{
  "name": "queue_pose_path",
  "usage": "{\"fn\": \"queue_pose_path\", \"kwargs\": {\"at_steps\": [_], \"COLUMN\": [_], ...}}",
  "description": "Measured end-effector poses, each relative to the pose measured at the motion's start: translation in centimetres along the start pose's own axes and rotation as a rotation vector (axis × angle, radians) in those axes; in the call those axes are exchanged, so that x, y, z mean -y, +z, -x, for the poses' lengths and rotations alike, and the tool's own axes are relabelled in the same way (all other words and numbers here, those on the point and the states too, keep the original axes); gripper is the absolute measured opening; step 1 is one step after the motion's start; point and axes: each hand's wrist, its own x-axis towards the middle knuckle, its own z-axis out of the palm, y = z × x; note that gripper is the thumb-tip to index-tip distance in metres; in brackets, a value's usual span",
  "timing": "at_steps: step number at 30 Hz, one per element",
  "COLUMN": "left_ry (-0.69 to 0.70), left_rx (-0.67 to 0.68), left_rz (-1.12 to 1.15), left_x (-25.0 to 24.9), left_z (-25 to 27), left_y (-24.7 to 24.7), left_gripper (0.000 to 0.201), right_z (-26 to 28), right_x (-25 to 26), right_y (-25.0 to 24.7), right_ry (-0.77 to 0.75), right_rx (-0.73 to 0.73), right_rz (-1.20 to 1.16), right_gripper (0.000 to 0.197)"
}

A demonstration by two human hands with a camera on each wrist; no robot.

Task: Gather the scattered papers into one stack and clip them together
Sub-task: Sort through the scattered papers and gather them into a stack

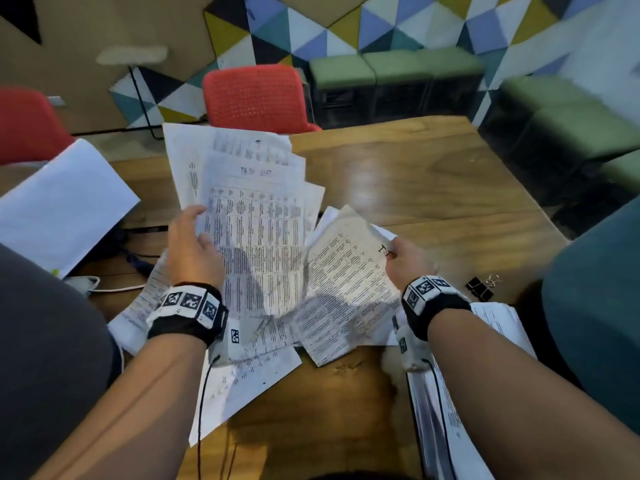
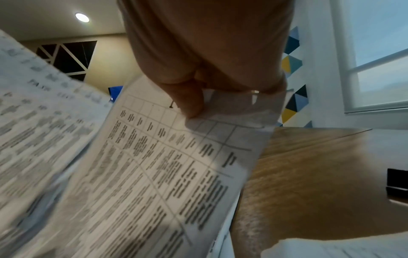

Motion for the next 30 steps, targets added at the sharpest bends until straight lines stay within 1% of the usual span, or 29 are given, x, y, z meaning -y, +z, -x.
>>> {"fn": "queue_pose_path", "kwargs": {"at_steps": [2,3,5,6,7,9,10,12,15,16,17,18,19,20,21,22,23,25,26,27,28,29,30], "left_ry": [0.003,-0.003,-0.014,0.004,0.047,0.170,0.217,0.274,0.416,0.468,0.505,0.521,0.508,0.476,0.435,0.383,0.327,0.175,0.060,-0.061,-0.150,-0.210,-0.249], "left_rx": [0.064,0.111,0.193,0.220,0.232,0.246,0.279,0.376,0.437,0.463,0.493,0.514,0.512,0.476,0.411,0.338,0.271,0.196,0.192,0.198,0.197,0.190,0.193], "left_rz": [-0.140,-0.210,-0.319,-0.344,-0.344,-0.297,-0.279,-0.290,-0.378,-0.402,-0.409,-0.405,-0.384,-0.340,-0.266,-0.175,-0.085,0.092,0.187,0.279,0.337,0.352,0.350], "left_x": [1.1,1.7,2.3,2.3,2.2,1.5,0.8,-0.5,-1.4,-1.2,-0.8,-0.6,-0.3,-0.3,-0.2,0.0,0.3,0.4,0.3,0.3,0.4,0.6,0.7], "left_z": [0.0,0.1,0.6,1.0,1.5,2.5,3.0,3.7,3.9,3.8,3.6,3.4,3.5,3.6,3.7,3.6,3.4,2.9,2.6,2.3,2.3,2.4,2.5], "left_y": [-0.5,-0.6,-0.8,-0.9,-1.0,-1.1,-1.2,-1.4,-1.7,-1.7,-1.5,-1.4,-1.3,-1.0,-0.9,-0.9,-0.9,-1.1,-1.3,-1.3,-1.2,-1.1,-0.9], "left_gripper": [0.036,0.037,0.043,0.044,0.042,0.029,0.029,0.045,0.074,0.081,0.082,0.078,0.068,0.052,0.034,0.020,0.014,0.014,0.015,0.016,0.015,0.017,0.021], "right_z": [0.3,0.3,0.4,0.5,0.6,0.9,1.1,1.3,1.9,1.9,1.8,1.6,1.5,1.4,1.1,0.9,0.8,0.7,0.8,1.0,1.3,1.5,1.8], "right_x": [-0.1,-0.1,0.1,0.3,0.7,1.5,2.0,3.2,5.4,6.0,6.5,7.0,7.4,7.5,7.6,7.8,7.7,7.5,7.4,7.3,7.1,6.9,6.7], "right_y": [-0.7,-0.8,-1.0,-0.9,-0.9,-0.7,-0.7,-1.0,-2.1,-2.3,-2.3,-2.3,-2.1,-2.1,-1.9,-1.7,-1.4,-0.7,-0.4,-0.1,0.2,0.7,1.1], "right_ry": [0.002,-0.004,-0.053,-0.093,-0.128,-0.186,-0.209,-0.279,-0.433,-0.469,-0.488,-0.490,-0.493,-0.501,-0.519,-0.543,-0.544,-0.453,-0.390,-0.338,-0.279,-0.215,-0.141], "right_rx": [0.035,0.056,0.101,0.125,0.148,0.174,0.167,0.147,0.108,0.094,0.075,0.051,0.005,-0.056,-0.130,-0.205,-0.266,-0.319,-0.294,-0.226,-0.099,0.061,0.234], "right_rz": [0.003,0.006,0.002,-0.007,-0.007,0.001,-0.002,0.022,0.064,0.060,0.038,-0.019,-0.106,-0.204,-0.280,-0.333,-0.370,-0.416,-0.451,-0.518,-0.640,-0.806,-0.919], "right_gripper": [0.017,0.018,0.013,0.011,0.012,0.024,0.028,0.030,0.033,0.035,0.036,0.036,0.033,0.028,0.023,0.022,0.028,0.054,0.067,0.078,0.085,0.088,0.089]}}
